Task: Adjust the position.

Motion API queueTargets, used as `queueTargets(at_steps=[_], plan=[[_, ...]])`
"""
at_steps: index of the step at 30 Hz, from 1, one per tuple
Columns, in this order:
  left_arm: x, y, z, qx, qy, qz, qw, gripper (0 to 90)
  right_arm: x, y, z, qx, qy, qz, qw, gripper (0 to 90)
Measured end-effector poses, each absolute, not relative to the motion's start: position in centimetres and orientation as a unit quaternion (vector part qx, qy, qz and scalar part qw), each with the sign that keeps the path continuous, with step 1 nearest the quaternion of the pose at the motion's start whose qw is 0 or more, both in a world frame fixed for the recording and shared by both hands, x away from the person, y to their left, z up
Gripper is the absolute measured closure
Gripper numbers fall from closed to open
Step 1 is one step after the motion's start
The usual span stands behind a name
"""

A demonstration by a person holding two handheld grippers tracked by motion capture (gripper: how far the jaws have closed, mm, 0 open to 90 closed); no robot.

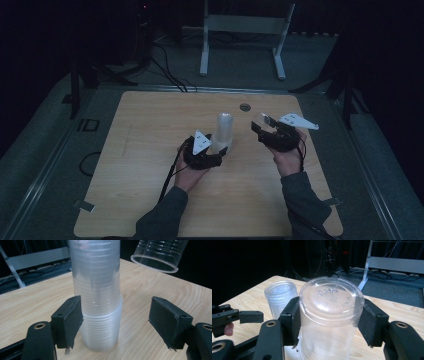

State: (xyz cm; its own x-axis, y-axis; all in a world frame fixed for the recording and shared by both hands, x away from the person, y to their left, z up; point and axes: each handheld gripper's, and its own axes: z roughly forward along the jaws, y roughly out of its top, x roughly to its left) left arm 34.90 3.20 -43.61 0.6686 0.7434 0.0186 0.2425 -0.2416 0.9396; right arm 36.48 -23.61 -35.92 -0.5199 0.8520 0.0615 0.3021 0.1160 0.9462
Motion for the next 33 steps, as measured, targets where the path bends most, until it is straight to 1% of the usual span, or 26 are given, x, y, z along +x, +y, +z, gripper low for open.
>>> queueTargets(at_steps=[15, 20, 33], plan=[[34.0, 2.6, -42.5, 0.755, 0.305, 0.232, 0.532, 26.5, 36.1, -24.1, -36.8, 0.424, 0.698, 0.515, 0.261, 41.4], [33.8, 1.9, -42.7, 0.763, 0.295, 0.239, 0.524, 26.5, 35.9, -24.2, -37.3, 0.424, 0.699, 0.514, 0.26, 41.4], [33.6, 1.1, -43.0, 0.771, 0.282, 0.234, 0.521, 26.5, 35.3, -24.8, -38.8, 0.432, 0.702, 0.507, 0.251, 41.4]])
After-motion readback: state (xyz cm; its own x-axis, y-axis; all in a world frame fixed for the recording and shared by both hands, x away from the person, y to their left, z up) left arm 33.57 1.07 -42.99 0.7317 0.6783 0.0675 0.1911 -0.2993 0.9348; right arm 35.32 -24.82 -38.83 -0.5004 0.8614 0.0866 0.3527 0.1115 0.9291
